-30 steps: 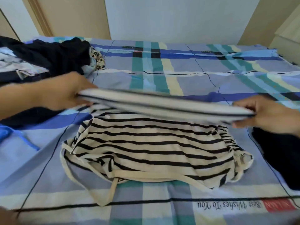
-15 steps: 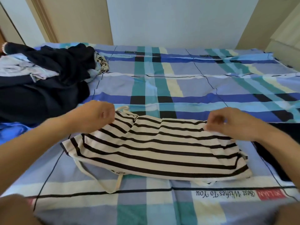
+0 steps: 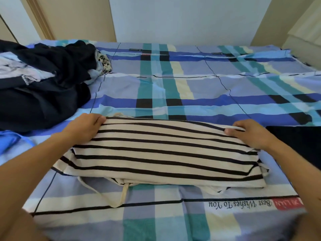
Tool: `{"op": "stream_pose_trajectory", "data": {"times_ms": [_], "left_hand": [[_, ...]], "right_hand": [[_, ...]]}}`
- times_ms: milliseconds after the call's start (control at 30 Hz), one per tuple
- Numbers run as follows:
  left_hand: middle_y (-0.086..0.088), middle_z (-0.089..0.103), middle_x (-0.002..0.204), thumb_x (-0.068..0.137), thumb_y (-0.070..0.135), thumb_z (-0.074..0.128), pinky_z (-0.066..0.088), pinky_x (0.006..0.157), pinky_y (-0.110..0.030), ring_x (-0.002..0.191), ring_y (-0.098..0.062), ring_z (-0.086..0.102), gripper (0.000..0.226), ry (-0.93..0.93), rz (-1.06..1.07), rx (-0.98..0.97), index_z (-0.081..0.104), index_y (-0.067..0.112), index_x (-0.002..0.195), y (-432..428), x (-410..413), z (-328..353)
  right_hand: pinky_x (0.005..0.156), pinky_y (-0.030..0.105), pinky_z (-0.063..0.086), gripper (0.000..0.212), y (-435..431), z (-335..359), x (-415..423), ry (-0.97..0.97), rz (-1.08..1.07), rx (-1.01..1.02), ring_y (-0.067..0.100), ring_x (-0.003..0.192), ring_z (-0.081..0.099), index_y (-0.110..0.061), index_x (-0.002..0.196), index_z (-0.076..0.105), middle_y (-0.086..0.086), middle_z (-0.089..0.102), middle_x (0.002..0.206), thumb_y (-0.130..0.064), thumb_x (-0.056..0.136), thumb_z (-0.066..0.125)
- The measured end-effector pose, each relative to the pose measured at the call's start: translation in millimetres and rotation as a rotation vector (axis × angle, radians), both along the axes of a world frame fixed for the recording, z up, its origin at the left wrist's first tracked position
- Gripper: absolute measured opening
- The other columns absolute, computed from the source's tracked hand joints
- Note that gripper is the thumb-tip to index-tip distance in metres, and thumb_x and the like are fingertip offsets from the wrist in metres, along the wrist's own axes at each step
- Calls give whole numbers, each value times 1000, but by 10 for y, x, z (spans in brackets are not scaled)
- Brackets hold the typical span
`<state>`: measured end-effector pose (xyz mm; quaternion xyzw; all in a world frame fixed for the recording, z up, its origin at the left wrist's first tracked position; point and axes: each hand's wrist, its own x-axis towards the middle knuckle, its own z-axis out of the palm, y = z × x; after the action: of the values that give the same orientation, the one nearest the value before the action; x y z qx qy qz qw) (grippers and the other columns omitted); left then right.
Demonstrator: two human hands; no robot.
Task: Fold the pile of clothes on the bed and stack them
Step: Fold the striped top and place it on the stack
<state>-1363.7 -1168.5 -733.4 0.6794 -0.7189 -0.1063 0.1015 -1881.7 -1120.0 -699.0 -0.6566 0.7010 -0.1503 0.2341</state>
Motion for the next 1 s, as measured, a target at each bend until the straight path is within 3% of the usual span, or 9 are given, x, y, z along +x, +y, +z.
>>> {"op": "stream_pose_trajectory", "data": {"times_ms": [67,133,267,433,567,667,767,867,1000], "left_hand": [[-14,64,112,104,40,35,42,93,-49,101,-34,56,30,-229,58,20,55,20,96,7,-64,-53],[-13,57,121,101,39,38,37,97,-51,113,-36,50,32,-413,61,-96,57,15,113,30,-241,-31],[-11,49,141,96,55,39,33,109,-52,131,-33,41,56,-160,-208,-335,53,19,136,293,-921,234],[8,-10,167,86,82,8,-6,125,-45,152,-15,-19,85,-98,-633,15,3,38,159,859,-1708,81],[8,-19,165,88,81,20,-10,123,-51,150,-16,-27,87,-257,-623,132,-9,37,158,908,-1826,-105],[10,16,165,90,71,45,13,125,-40,152,-14,10,77,74,-528,155,25,37,155,939,-1888,119],[13,55,135,88,64,58,49,103,-33,118,-3,57,55,684,-334,233,52,37,135,1045,-2053,384],[3,69,120,85,65,58,57,95,-42,105,-16,70,54,1197,-210,521,59,32,127,1104,-2223,604],[-4,73,118,94,50,59,52,99,-41,112,-24,69,40,1403,-86,601,66,27,127,1096,-2193,622]], "right_hand": [[72,38,51,96,-18,-44,-22,27,3,53,24,76,66,-16,81,69,8,70,77,-102,45,47],[72,29,49,75,-2,35,-30,31,9,152,18,86,68,-21,88,71,0,72,86,-88,59,57],[93,34,54,37,115,233,-212,-124,22,387,10,93,71,-34,106,71,-9,77,100,-53,75,80],[94,44,52,52,303,266,-292,-424,52,571,24,90,71,-32,126,62,3,75,112,-25,79,82],[91,37,58,51,379,312,-93,-578,99,534,24,111,70,-18,128,59,6,72,122,5,83,70],[86,33,60,53,360,413,77,-707,30,382,25,106,71,-13,127,58,9,74,116,12,80,68],[83,42,59,71,341,525,336,-820,-27,249,28,100,73,-15,132,56,11,75,110,5,67,79],[77,36,60,69,431,492,722,-983,49,195,26,93,74,-17,129,57,14,74,112,-5,65,77],[90,36,57,66,528,353,1066,-1212,276,384,34,110,68,-22,146,43,14,66,128,-18,85,70]]}}
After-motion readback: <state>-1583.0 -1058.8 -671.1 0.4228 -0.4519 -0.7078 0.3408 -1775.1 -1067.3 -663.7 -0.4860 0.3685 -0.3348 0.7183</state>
